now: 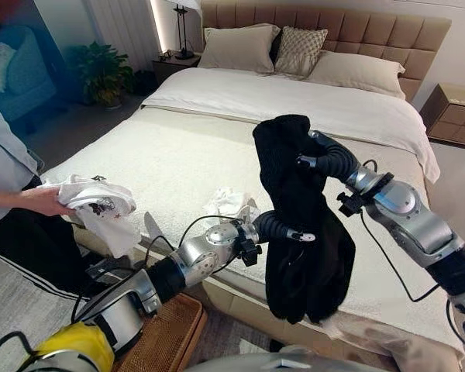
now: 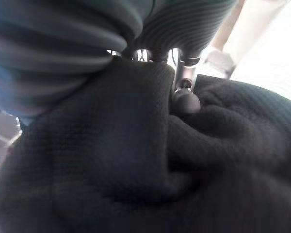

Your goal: Pick up clothes into the bucket

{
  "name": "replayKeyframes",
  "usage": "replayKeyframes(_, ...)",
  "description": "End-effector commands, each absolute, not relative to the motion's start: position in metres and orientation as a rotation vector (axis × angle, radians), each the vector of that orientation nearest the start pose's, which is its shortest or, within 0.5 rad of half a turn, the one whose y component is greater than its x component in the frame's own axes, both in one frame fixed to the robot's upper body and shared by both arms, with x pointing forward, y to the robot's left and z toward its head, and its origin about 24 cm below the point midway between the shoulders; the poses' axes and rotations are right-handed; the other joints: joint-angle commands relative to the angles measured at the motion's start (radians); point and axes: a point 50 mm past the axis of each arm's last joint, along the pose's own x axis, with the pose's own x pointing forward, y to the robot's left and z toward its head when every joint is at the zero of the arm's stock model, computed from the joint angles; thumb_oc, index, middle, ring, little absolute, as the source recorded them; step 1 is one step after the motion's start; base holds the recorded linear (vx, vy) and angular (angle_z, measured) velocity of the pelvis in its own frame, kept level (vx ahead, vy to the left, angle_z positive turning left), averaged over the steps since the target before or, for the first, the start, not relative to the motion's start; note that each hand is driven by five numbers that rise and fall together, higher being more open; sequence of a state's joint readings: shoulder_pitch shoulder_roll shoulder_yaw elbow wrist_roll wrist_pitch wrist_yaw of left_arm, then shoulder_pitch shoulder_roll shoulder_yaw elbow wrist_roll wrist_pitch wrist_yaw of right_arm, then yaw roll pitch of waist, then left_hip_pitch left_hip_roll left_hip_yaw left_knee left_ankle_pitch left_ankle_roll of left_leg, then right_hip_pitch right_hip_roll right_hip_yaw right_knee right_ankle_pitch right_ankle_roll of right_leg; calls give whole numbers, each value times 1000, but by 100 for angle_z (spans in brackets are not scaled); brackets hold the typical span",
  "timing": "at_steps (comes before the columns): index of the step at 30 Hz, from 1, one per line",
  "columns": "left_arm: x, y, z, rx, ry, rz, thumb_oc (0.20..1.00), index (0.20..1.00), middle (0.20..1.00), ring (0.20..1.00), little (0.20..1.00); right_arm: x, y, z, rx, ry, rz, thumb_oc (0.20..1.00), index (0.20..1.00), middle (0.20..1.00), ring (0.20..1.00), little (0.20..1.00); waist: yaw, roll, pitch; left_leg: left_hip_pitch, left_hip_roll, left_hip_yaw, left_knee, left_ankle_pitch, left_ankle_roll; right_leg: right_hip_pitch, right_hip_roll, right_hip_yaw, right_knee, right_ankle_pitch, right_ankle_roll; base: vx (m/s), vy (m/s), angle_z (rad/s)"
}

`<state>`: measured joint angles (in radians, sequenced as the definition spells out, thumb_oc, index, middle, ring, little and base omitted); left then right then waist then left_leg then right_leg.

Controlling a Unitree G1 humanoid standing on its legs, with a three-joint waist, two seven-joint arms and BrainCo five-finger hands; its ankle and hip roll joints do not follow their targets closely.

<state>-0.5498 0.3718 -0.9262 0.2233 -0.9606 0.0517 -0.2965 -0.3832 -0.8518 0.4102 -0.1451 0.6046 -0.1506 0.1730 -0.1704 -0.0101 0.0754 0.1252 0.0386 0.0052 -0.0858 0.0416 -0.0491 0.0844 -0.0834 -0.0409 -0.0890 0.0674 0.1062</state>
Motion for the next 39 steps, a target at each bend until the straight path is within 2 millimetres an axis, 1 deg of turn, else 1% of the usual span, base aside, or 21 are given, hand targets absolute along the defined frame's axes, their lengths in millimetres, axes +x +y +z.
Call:
replayKeyframes(1,271,23,61,-229,157,-1023,200,200,200,200,200,269,-166,207,-170,-584,600,774,774,774,774,774,35,-52,-19,-56,-30,-21,117,-87,12,-35,-19,-24,151,-91,26,-13,-6,4)
replayKeyframes(2,271,23,61,-228,158,-1024,200,200,200,200,200,269,-167,206,-170,-583,598,853,853,853,853,853,36,-52,-20,-56,-30,-21,117,-88,12,-35,-19,-24,151,-91,26,0,0,0)
replayKeyframes(3,274,31,63,-173,115,-993,200,200,200,200,200,266,-173,200,-147,-568,563,1000,1000,1000,1000,1000,38,-54,-17,-58,-30,-23,119,-88,13,-36,-20,-26,152,-91,25,-7,-6,7)
replayKeyframes(6,274,66,57,-175,83,-838,200,200,200,200,200,252,-197,170,-32,-498,417,1000,1000,1000,1000,1000,42,-55,-13,-65,-33,-27,124,-91,17,-38,-20,-30,152,-93,24,-1,-5,5)
replayKeyframes(8,271,77,54,-178,86,-799,200,200,200,200,200,247,-202,160,-8,-468,383,1000,1000,1000,1000,1000,44,-56,-15,-66,-33,-26,124,-91,17,-38,-20,-31,153,-95,23,0,0,0)
replayKeyframes(9,265,100,50,-207,83,-717,200,200,200,200,200,238,-216,137,37,-402,276,1000,1000,1000,1000,1000,46,-54,-12,-67,-33,-28,127,-93,19,-40,-20,-31,155,-97,22,16,-6,4)
replayKeyframes(11,260,109,49,-205,81,-697,200,200,200,200,200,235,-221,127,35,-365,239,1000,1000,1000,1000,1000,45,-54,-15,-67,-33,-29,128,-95,20,-40,-20,-32,155,-98,22,16,-6,6)
replayKeyframes(13,250,143,59,-146,-2,-598,200,200,200,200,200,220,-246,81,6,-185,61,1000,1000,1000,1000,1000,49,-52,-15,-66,-33,-30,127,-97,20,-41,-20,-30,155,-101,21,20,-7,6)
replayKeyframes(15,244,157,64,-90,-53,-548,200,200,200,200,200,211,-253,54,-30,-67,7,1000,1000,1000,1000,1000,50,-52,-15,-65,-33,-30,126,-99,20,-41,-20,-28,156,-103,21,11,-4,4)
replayKeyframes(16,244,157,64,-90,-53,-547,200,200,200,200,200,211,-253,54,-30,-66,8,1000,1000,1000,1000,1000,49,-53,-16,-65,-33,-30,126,-99,20,-40,-20,-28,156,-104,21,9,-4,4)
replayKeyframes(18,236,173,69,-25,-94,-487,200,200,200,200,200,196,-262,15,-45,107,-58,1000,1000,1000,1000,1000,53,-51,-12,-66,-34,-31,126,-100,21,-39,-20,-30,156,-105,19,0,0,0)
replayKeyframes(19,229,185,70,-20,-114,-423,200,200,200,200,200,184,-264,-17,-76,258,-76,1000,1000,1000,1000,1000,56,-49,-5,-69,-36,-31,130,-102,21,-42,-20,-29,159,-106,17,0,0,0)
replayKeyframes(20,229,186,71,-20,-114,-421,200,200,200,200,200,184,-264,-18,-76,258,-75,1000,1000,1000,1000,1000,54,-50,-6,-69,-36,-31,131,-102,21,-42,-20,-29,159,-107,17,-39,18,-1)
replayKeyframes(21,221,197,68,-58,-108,-360,200,200,200,200,200,170,-266,-47,-116,408,-90,1000,1000,1000,1000,1000,62,-46,6,-76,-38,-32,134,-102,22,-48,-20,-29,162,-104,16,0,0,0)
replayKeyframes(22,220,197,69,-58,-108,-359,200,200,200,200,200,170,-266,-47,-116,408,-88,1000,1000,1000,1000,1000,61,-46,6,-77,-38,-32,134,-102,22,-49,-20,-28,162,-104,16,-54,15,0)
replayKeyframes(23,215,209,69,-43,-110,-308,200,200,200,200,200,151,-271,-78,-151,580,-121,1000,1000,1000,1000,1000,70,-44,17,-84,-39,-36,136,-100,21,-56,-20,-30,162,-102,16,-49,11,3)
replayKeyframes(25,212,218,72,-20,-130,-259,200,200,200,200,200,133,-274,-101,-186,724,-136,1000,1000,1000,1000,1000,79,-40,28,-93,-40,-40,137,-98,20,-64,-21,-33,162,-100,16,-43,13,7)
replayKeyframes(28,210,230,73,15,-144,-186,200,200,200,200,200,117,-273,-118,-221,840,-130,1000,1000,1000,1000,1000,87,-38,42,-107,-41,-45,140,-94,18,-75,-21,-35,165,-99,15,-42,5,7)
replayKeyframes(31,208,253,79,231,-180,-52,200,200,200,200,200,92,-269,-137,-258,988,-116,1000,1000,1000,1000,1000,97,-35,71,-136,-48,-58,151,-91,18,-101,-22,-41,181,-99,13,-30,7,5)
replayKeyframes(36,213,268,72,342,-157,56,200,200,200,200,200,88,-267,-142,-277,1028,-109,1000,1000,1000,1000,1000,97,-35,112,-186,-57,-67,186,-92,19,-149,-25,-41,214,-99,12,-73,18,5)
replayKeyframes(39,219,280,61,459,-111,123,200,200,200,200,200,99,-266,-139,-315,990,-87,1000,1000,1000,1000,1000,95,-35,154,-235,-60,-76,208,-85,19,-204,-26,-38,250,-101,10,-131,26,9)
